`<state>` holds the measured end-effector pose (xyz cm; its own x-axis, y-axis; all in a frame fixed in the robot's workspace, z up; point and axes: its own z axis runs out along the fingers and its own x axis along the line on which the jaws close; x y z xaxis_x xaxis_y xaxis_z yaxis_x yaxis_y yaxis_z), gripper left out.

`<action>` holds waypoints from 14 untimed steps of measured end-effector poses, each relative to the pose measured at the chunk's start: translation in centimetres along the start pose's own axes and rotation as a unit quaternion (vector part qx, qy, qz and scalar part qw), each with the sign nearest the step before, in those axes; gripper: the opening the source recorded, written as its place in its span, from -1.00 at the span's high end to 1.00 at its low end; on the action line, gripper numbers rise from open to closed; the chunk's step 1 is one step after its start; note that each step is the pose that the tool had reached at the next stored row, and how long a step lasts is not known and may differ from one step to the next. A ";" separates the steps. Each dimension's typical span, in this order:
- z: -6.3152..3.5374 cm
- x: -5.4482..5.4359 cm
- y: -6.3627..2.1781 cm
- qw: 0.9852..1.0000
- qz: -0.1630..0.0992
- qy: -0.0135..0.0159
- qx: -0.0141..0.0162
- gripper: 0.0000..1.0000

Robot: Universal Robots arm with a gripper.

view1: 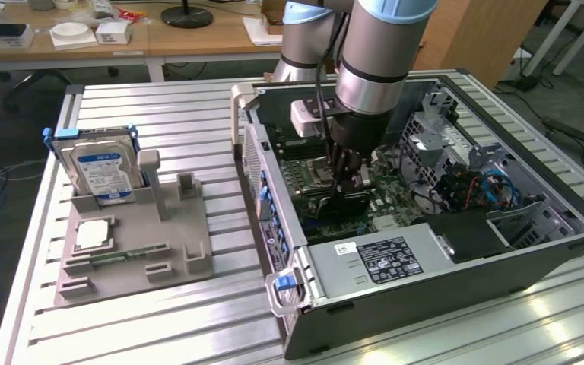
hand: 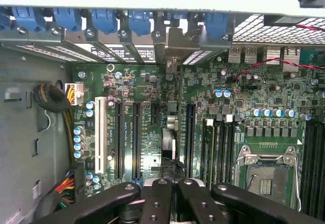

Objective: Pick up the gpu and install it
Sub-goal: 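Press down on the gpu until it lock into place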

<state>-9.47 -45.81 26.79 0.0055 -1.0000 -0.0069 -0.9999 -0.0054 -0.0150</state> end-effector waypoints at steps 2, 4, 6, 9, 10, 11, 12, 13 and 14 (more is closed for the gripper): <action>0.00 0.0 0.00 1.000 0.000 0.000 0.000 0.80; 0.00 0.0 0.00 1.000 0.000 0.000 0.000 0.80; 0.00 0.0 0.00 1.000 0.000 0.000 0.000 0.80; 0.00 0.0 0.00 1.000 0.000 0.000 0.000 0.80; -0.01 0.0 0.01 1.000 0.000 0.000 -0.001 0.80; -0.02 0.0 0.01 1.000 0.000 0.000 -0.002 0.80; -0.02 0.0 0.01 1.000 0.000 0.000 -0.005 0.80; -0.03 0.0 0.01 1.000 0.000 0.000 -0.009 0.80; -0.08 0.0 0.01 1.000 0.000 0.000 -0.013 0.80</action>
<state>-9.48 -45.81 26.87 0.0053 -1.0000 -0.0070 -0.9999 -0.0053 0.0120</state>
